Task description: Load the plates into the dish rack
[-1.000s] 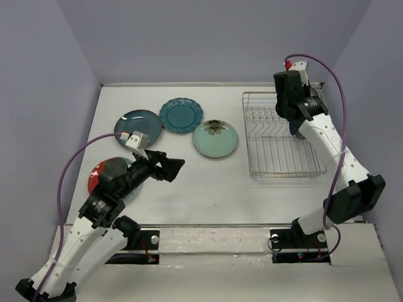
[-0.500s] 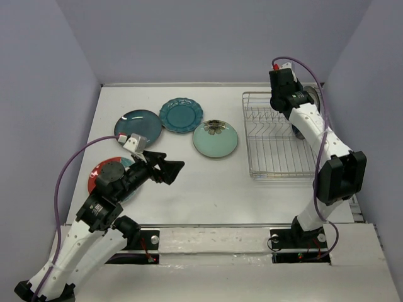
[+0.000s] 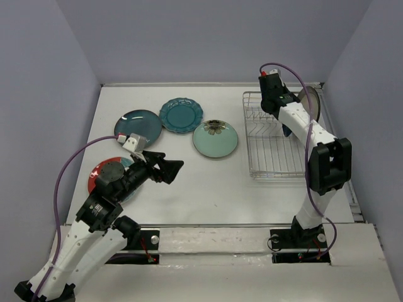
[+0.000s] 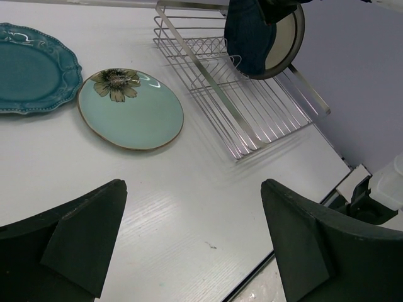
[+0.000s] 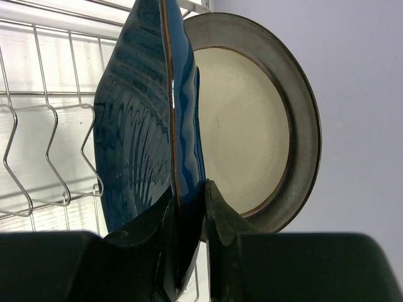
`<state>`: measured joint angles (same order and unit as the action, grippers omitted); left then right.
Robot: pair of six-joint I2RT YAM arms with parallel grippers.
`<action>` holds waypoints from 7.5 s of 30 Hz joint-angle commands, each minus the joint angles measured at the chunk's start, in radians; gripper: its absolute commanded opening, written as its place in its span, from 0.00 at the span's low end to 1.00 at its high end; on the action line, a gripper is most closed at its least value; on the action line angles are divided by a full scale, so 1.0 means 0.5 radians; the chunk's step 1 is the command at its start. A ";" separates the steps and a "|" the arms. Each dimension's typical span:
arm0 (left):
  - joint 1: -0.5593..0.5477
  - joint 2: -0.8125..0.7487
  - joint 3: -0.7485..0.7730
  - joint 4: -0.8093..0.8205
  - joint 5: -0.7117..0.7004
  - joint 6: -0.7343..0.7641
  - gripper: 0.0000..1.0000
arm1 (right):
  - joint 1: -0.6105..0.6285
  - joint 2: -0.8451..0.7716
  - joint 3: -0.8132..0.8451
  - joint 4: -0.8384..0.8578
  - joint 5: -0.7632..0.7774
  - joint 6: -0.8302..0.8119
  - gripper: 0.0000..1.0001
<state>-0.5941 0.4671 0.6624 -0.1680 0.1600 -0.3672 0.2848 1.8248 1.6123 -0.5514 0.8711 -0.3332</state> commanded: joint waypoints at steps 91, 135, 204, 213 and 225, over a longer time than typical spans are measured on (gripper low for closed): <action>0.050 2.326 0.399 1.042 -0.719 -0.717 0.76 | -0.128 -2.358 -1.979 0.968 -2.546 1.838 0.65; 0.216 1.000 -0.447 1.386 -0.532 -0.975 0.06 | 0.406 -1.515 -1.930 1.421 -2.644 1.936 0.86; 0.308 0.152 0.105 0.140 -0.243 0.127 0.99 | -0.014 -1.174 -0.740 0.818 -0.153 0.590 0.07; 0.308 0.124 0.099 0.137 -0.259 0.133 0.98 | -0.146 -0.956 -0.752 0.805 -0.484 0.740 0.07; 0.308 0.149 0.093 0.146 -0.246 0.127 0.98 | -0.146 -0.760 -0.767 0.817 -0.644 0.706 0.07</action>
<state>-0.4377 0.5404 0.7128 -0.1352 0.0257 -0.3214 0.2146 1.4197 1.1942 -0.2821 0.5713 0.0154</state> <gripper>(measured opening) 0.985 0.179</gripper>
